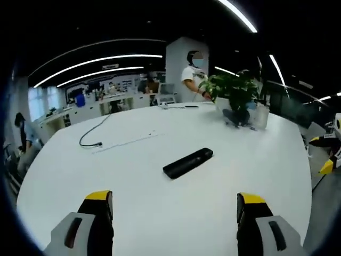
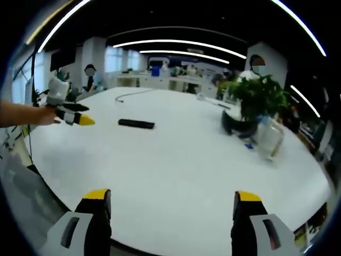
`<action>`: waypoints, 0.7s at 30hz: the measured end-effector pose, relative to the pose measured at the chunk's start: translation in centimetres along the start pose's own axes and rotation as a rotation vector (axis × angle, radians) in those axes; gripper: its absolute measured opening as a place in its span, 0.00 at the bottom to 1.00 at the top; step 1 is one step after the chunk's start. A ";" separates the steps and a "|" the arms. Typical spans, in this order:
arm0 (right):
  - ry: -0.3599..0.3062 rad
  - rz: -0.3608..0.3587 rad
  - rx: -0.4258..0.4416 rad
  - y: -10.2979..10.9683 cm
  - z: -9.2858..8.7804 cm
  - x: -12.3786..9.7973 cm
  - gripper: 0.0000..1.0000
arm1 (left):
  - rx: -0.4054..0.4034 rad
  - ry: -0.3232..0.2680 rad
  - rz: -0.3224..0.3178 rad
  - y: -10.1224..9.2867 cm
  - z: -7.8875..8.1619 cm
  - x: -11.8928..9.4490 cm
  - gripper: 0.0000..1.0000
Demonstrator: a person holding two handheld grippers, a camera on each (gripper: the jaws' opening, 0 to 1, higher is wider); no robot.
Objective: Press the specified remote control buttons in sequence, fully releasing each button before pressing the next.
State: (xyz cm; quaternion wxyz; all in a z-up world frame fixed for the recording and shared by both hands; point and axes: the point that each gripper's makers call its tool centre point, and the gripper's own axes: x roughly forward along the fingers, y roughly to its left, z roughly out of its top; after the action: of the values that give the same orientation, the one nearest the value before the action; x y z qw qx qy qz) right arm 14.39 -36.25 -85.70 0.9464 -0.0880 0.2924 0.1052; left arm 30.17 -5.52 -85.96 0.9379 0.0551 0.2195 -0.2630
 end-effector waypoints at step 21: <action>-0.063 -0.018 0.022 -0.5 0.7 -0.5 0.99 | -0.213 -0.207 0.226 -1.9 -0.4 -13.0 1.00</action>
State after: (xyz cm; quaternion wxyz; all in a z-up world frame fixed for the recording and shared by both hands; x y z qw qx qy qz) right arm 14.51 -36.60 -84.78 0.9570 -0.0766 0.2628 0.0961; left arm 19.04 -0.99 -80.54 0.9796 -0.0474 0.1408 -0.1354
